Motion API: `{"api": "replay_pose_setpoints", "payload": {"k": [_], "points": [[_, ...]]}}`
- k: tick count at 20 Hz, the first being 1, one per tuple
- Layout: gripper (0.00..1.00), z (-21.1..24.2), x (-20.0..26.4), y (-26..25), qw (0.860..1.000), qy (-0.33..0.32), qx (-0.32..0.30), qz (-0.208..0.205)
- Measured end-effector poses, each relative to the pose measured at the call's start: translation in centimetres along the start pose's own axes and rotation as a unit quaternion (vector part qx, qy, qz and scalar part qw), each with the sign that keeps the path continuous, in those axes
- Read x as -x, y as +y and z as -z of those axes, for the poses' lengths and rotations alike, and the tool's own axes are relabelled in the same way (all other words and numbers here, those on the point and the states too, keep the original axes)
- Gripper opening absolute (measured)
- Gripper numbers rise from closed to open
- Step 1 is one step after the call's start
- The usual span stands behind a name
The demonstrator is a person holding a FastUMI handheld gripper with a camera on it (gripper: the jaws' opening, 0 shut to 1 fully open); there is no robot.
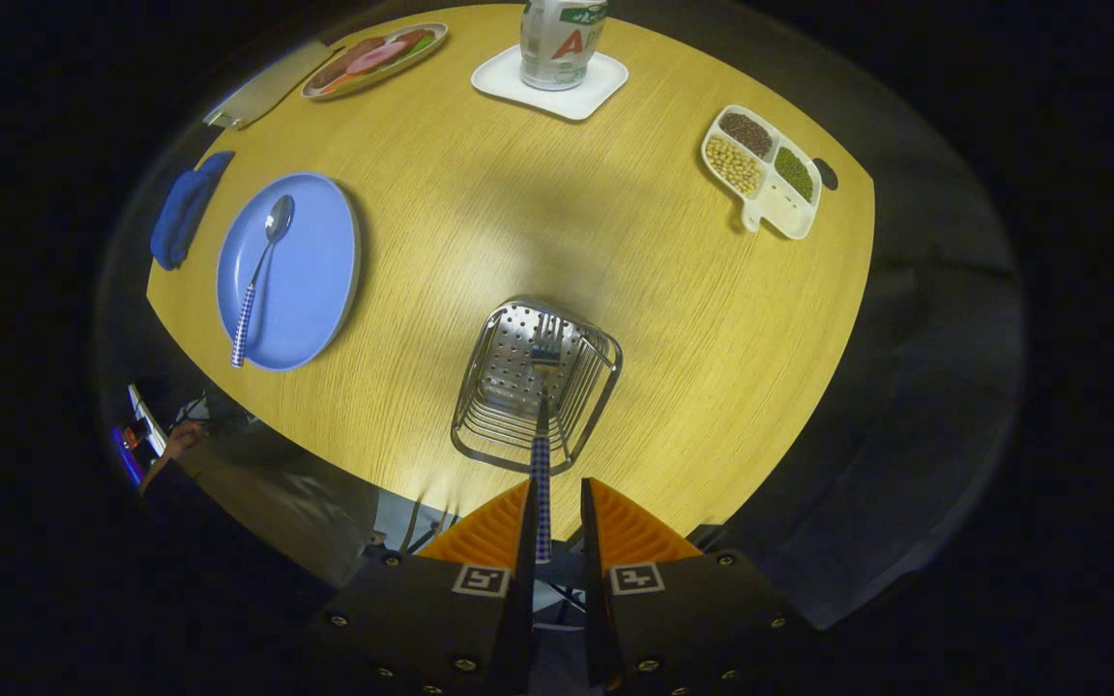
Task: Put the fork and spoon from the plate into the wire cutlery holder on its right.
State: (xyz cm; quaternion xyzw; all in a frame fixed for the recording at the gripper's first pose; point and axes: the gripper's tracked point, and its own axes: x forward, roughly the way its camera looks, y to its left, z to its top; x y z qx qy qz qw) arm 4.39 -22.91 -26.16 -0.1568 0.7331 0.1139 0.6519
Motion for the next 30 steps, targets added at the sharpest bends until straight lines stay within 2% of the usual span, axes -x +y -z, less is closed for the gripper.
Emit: {"api": "replay_pose_setpoints", "payload": {"k": [3, 8, 11, 14, 19, 26, 30], "points": [[0.23, -0.5, 2.0, -0.1, 0.998, -0.06, -0.03, 0.014], [0.23, -0.3, 5.3, 5.1, 0.988, -0.14, -0.059, -0.024], [0.23, -0.9, 4.9, 9.4, 0.98, -0.178, -0.073, -0.052], [0.23, -0.8, 2.6, 14.1, 0.976, -0.182, -0.089, -0.076], [0.23, -0.3, -0.8, 20.6, 0.979, -0.166, -0.071, -0.093], [0.23, -1.6, -2.1, 25.8, 0.978, -0.162, -0.07, -0.111], [0.23, -2.8, -1.7, 27.7, 0.979, -0.161, -0.045, -0.114]]}}
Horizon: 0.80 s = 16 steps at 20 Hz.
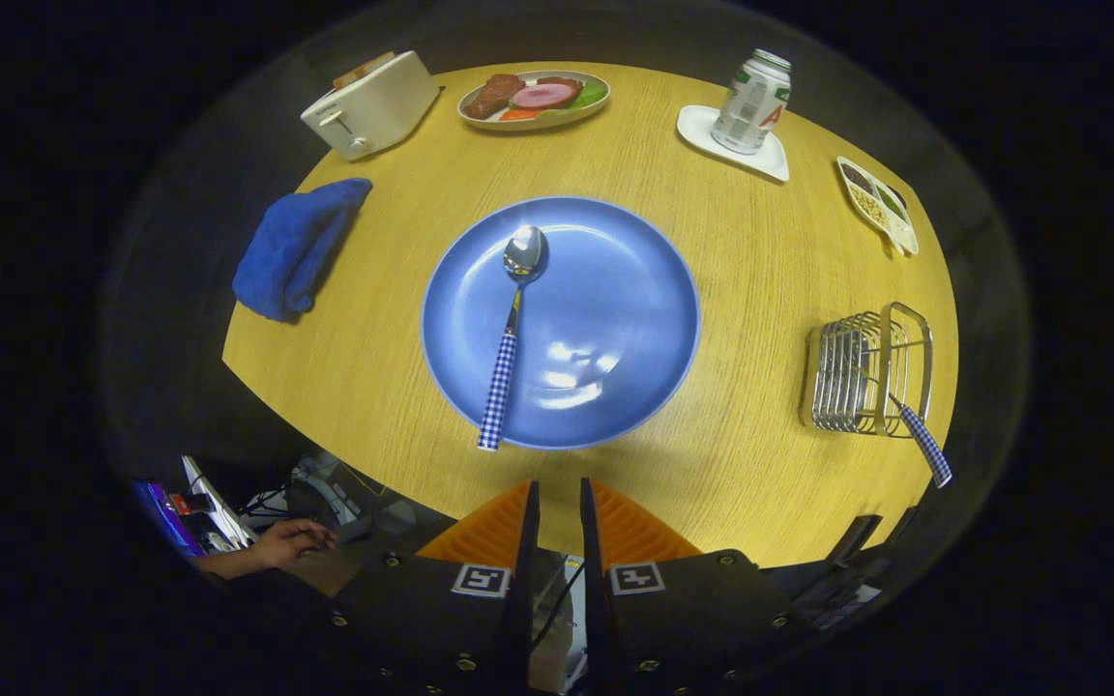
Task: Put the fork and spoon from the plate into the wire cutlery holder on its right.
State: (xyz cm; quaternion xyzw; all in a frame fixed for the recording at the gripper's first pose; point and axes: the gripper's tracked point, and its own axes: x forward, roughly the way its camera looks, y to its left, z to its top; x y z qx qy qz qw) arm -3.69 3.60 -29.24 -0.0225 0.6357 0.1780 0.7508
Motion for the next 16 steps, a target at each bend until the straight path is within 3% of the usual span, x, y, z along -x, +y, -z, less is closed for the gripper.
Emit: {"api": "replay_pose_setpoints", "payload": {"k": [16], "points": [[0.26, -4.9, -3.7, 2.8, 0.999, 0.008, -0.038, -0.017]]}}
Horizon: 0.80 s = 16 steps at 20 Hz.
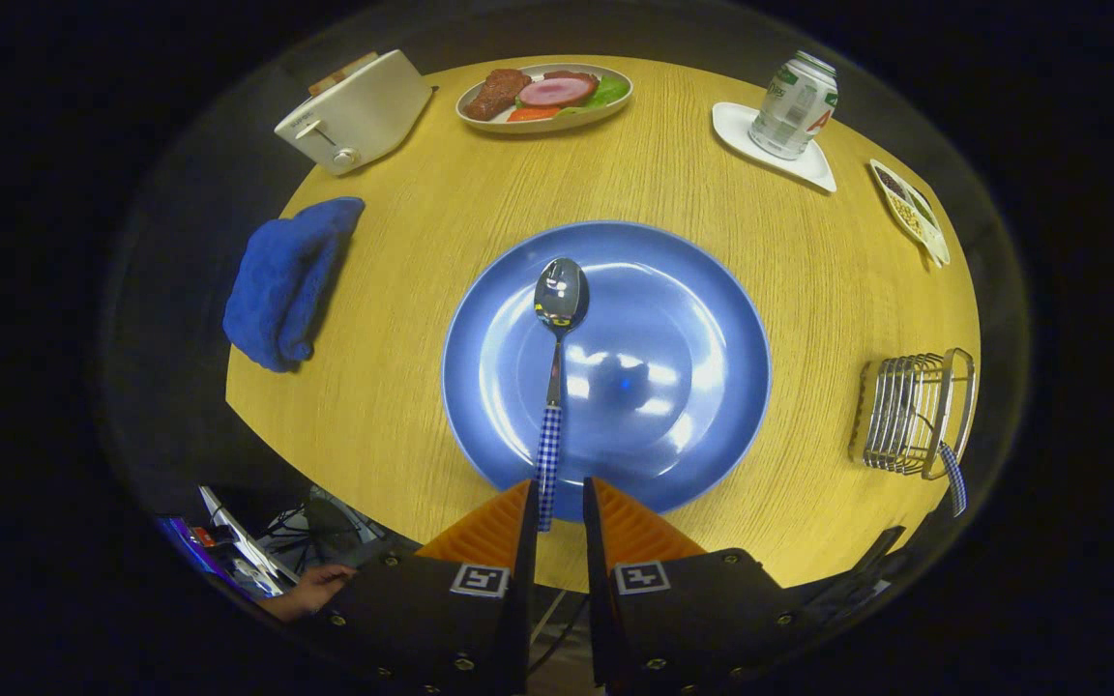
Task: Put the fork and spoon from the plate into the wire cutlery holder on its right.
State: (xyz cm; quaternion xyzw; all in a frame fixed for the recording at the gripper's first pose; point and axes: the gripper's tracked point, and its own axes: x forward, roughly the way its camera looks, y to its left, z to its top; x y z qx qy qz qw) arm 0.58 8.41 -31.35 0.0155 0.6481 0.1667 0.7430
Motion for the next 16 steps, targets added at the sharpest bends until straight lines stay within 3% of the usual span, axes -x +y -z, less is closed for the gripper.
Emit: {"api": "replay_pose_setpoints", "payload": {"k": [11, 12, 13, 14, 16], "points": [[0.26, 0.8, -3.9, -0.8, 0.999, 0.046, 0.008, 0.028], [0.19, 1.7, -4.4, -1.2, 0.998, 0.051, 0.015, 0.034], [0.19, -0.7, -1.8, -1.2, 0.998, 0.048, 0.01, 0.031], [0.06, 0.9, -4.8, -2.0, 0.997, 0.059, 0.03, 0.039], [0.06, 0.1, -4.0, -2.2, 0.996, 0.061, 0.061, 0.035]]}}
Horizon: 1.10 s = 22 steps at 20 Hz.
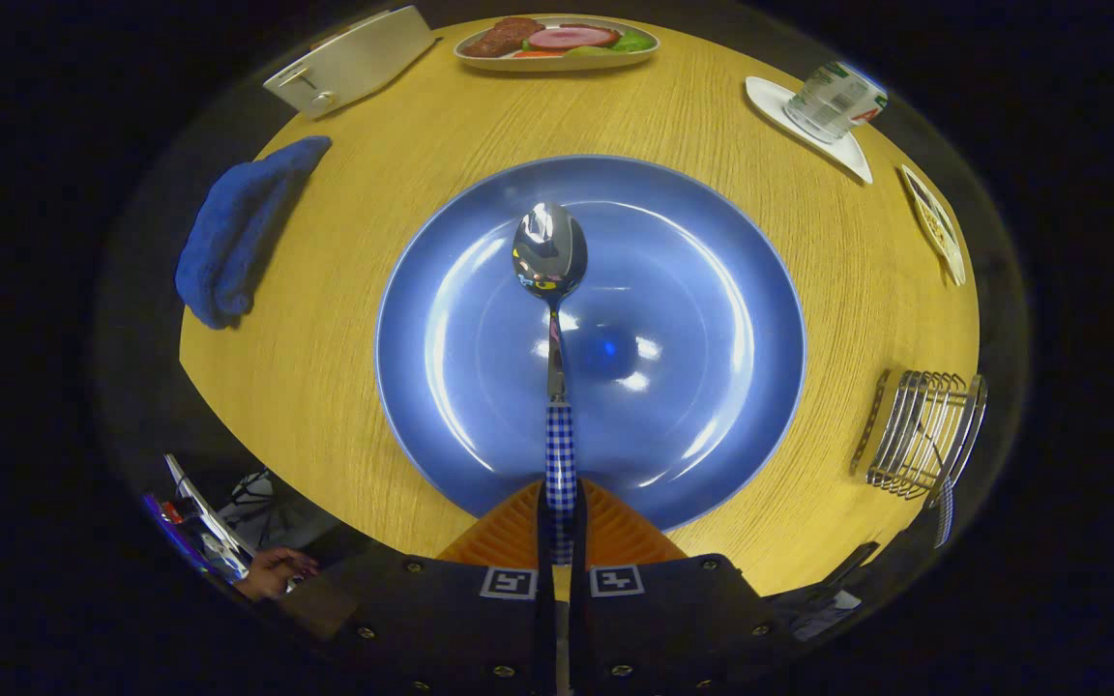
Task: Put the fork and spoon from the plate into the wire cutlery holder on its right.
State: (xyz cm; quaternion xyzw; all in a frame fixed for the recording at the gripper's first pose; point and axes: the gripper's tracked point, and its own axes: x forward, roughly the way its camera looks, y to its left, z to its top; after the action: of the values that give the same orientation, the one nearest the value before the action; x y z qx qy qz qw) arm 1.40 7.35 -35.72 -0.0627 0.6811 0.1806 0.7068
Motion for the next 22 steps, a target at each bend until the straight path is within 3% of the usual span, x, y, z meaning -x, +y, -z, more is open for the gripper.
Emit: {"api": "replay_pose_setpoints", "payload": {"k": [10, 16, 22], "points": [[0.06, 1.2, 4.3, -4.8, 0.997, 0.032, 0.064, 0.036], [0.06, 3.5, 8.8, -10.4, 0.996, 0.023, 0.055, 0.065], [0.05, 6.8, 11.5, -13.9, 0.997, 0.048, 0.031, 0.054]]}}
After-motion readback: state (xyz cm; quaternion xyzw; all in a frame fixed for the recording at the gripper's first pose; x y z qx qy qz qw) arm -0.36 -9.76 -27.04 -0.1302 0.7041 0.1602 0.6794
